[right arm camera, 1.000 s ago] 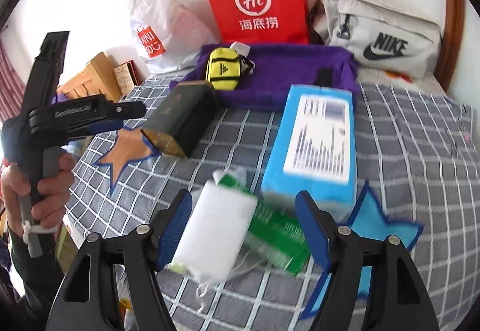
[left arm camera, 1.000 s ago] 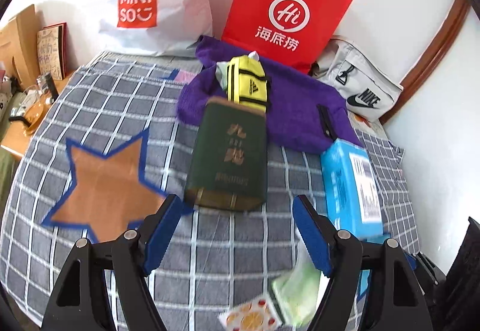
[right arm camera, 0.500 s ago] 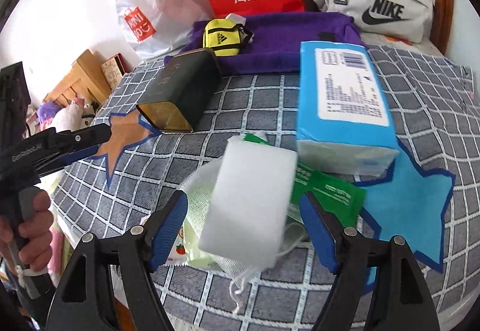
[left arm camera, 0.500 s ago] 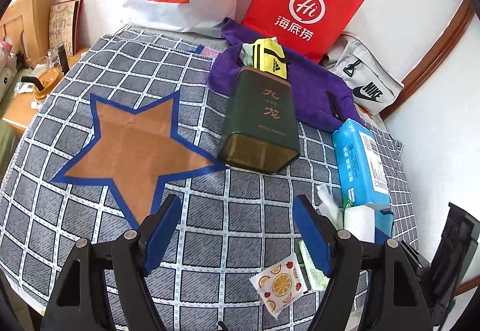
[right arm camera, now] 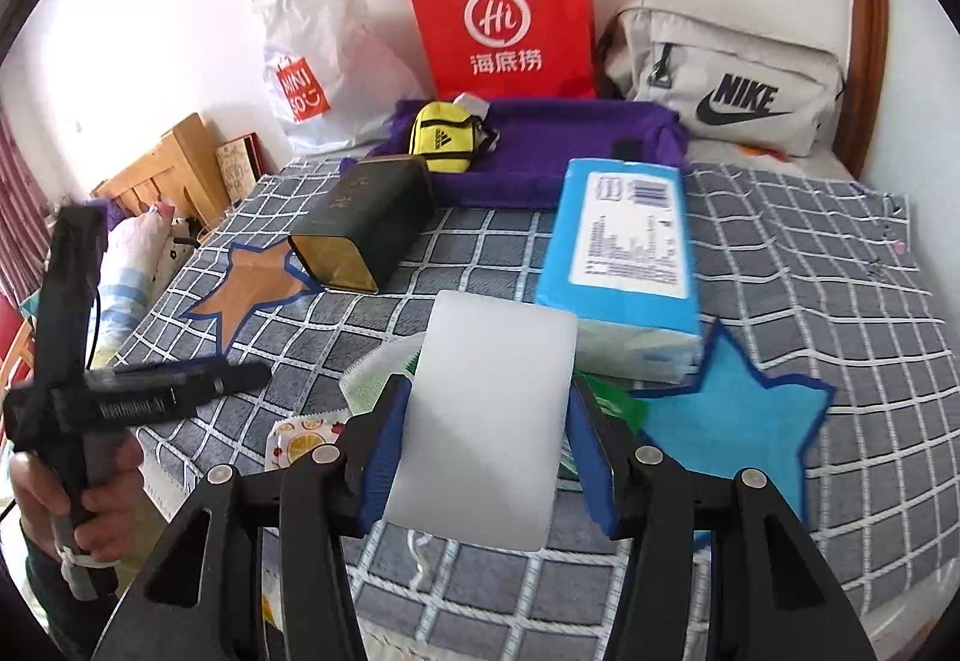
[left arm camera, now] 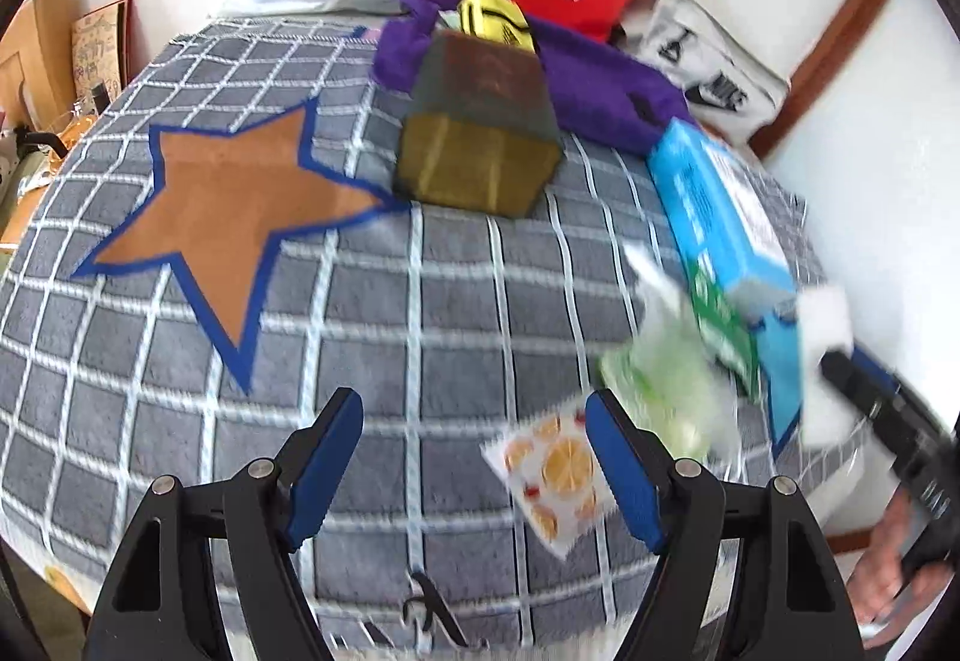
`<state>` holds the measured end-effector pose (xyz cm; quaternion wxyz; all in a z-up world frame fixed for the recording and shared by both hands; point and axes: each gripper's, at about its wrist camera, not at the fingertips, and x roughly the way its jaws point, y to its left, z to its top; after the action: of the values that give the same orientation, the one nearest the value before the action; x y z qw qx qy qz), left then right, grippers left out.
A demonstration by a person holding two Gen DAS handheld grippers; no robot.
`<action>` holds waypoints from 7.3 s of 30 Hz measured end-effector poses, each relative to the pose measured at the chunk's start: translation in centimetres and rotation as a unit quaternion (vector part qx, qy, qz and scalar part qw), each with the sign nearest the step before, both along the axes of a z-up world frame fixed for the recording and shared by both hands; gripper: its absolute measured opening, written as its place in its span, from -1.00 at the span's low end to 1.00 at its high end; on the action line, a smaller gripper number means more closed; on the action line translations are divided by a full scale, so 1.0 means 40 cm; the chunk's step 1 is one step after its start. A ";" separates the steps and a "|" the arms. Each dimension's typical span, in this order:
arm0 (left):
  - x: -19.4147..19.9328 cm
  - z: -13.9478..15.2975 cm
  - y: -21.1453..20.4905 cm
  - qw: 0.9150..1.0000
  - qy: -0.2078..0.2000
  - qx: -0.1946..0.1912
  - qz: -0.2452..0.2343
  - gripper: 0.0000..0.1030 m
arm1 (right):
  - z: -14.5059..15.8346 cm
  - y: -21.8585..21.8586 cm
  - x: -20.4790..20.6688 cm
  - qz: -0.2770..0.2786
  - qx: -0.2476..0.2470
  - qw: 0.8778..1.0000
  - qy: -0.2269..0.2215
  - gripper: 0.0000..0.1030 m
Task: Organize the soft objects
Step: 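Grasp the white foam block with the right tool while the left tool approaches the orange-print packet, then grasp and lift the orange-print candy packet with the left tool, then carry the packet with the left tool toward the purple towel while the right tool carries the white block, then lower the packet onto the towel and open the left tool while the right tool releases the block, then grasp the green sachet with the right tool while the left tool moves to the green-leaf tissue pack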
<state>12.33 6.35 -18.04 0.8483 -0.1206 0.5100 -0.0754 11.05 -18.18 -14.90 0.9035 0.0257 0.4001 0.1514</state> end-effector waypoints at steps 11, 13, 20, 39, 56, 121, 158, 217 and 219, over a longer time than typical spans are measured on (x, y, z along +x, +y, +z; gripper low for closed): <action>-0.063 -0.056 -0.128 0.992 -0.013 0.064 -0.107 0.67 | -0.027 -0.090 -0.059 -0.023 0.026 0.999 -0.001 0.00; -0.065 -0.062 -0.153 0.989 -0.020 0.097 -0.110 0.75 | -0.033 -0.109 -0.062 -0.030 0.027 0.999 0.001 0.00; -0.040 -0.069 -0.175 0.984 -0.041 0.139 -0.101 0.79 | -0.068 -0.161 -0.063 -0.057 0.033 0.998 0.020 0.00; -0.074 -0.058 -0.095 0.989 -0.048 0.117 -0.072 0.46 | -0.099 -0.166 -0.058 -0.054 0.038 0.997 0.035 0.01; -0.127 -0.068 -0.081 0.984 -0.075 0.136 -0.091 0.29 | -0.109 -0.151 -0.066 -0.054 0.013 0.998 0.032 0.01; 0.449 0.205 -0.035 0.998 -0.056 -0.003 0.008 -0.34 | 0.195 -0.123 0.449 -0.002 0.022 0.999 -0.042 0.00; 0.767 0.040 -0.131 0.998 0.023 0.008 -0.050 -0.31 | -0.088 -0.018 0.817 0.070 -0.001 0.993 0.100 0.02; 0.338 0.156 -0.057 1.000 -0.005 0.018 -0.019 0.30 | -0.016 -0.047 0.142 0.074 -0.020 0.997 0.009 -0.23; 0.288 0.135 -0.051 1.000 -0.001 0.015 -0.018 0.30 | -0.048 -0.051 0.120 0.086 -0.017 0.996 0.023 -0.23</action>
<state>23.85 4.29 -12.65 0.8491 -0.0985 0.5123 -0.0828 15.85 -20.20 -16.83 0.8780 -0.0209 0.4240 0.2211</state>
